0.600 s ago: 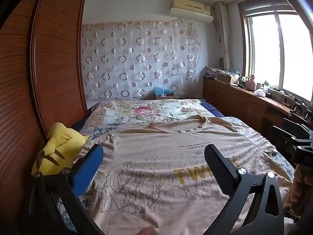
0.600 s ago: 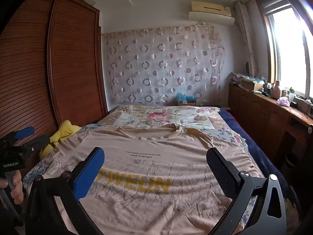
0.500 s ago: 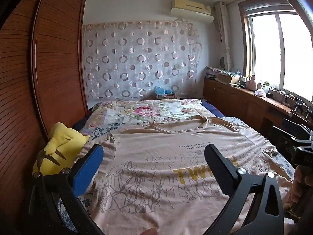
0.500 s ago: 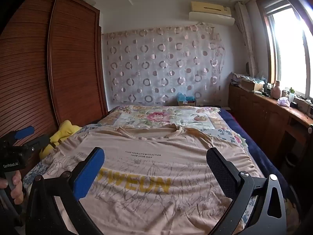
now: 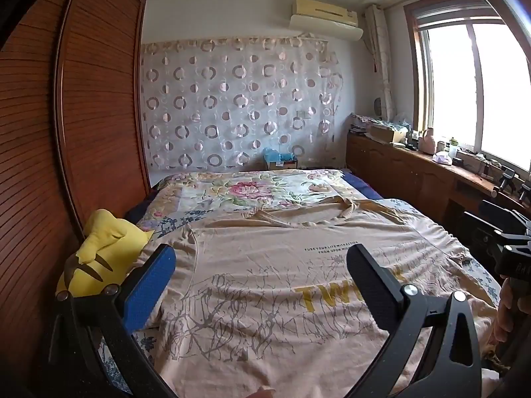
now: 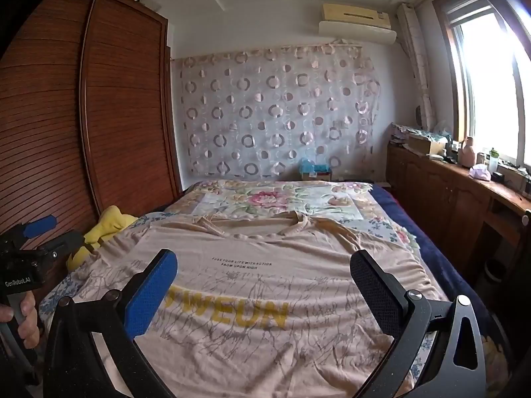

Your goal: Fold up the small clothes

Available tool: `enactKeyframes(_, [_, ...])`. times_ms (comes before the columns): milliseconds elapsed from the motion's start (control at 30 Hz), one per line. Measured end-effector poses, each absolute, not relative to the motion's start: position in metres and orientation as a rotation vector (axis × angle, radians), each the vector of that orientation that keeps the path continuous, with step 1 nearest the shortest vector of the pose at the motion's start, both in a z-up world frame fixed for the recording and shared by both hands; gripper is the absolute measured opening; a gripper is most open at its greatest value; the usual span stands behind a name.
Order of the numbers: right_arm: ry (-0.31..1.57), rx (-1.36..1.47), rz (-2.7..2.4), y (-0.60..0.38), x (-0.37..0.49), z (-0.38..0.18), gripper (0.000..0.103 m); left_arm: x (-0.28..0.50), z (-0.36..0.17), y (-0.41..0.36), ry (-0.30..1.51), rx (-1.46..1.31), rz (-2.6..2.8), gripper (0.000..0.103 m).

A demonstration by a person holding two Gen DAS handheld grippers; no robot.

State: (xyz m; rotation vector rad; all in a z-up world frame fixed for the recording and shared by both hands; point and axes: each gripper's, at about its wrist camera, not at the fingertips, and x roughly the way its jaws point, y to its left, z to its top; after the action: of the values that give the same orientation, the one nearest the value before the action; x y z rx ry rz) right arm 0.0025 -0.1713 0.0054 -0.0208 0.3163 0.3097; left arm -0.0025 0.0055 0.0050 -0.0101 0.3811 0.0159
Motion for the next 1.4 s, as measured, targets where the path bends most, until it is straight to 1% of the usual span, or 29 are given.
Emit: enactKeyframes(1400, [0.313, -0.017, 0.31, -0.171, 0.001, 0.004, 0.103, -0.011, 0.022, -0.001, 0.363, -0.005, 0.016, 0.103])
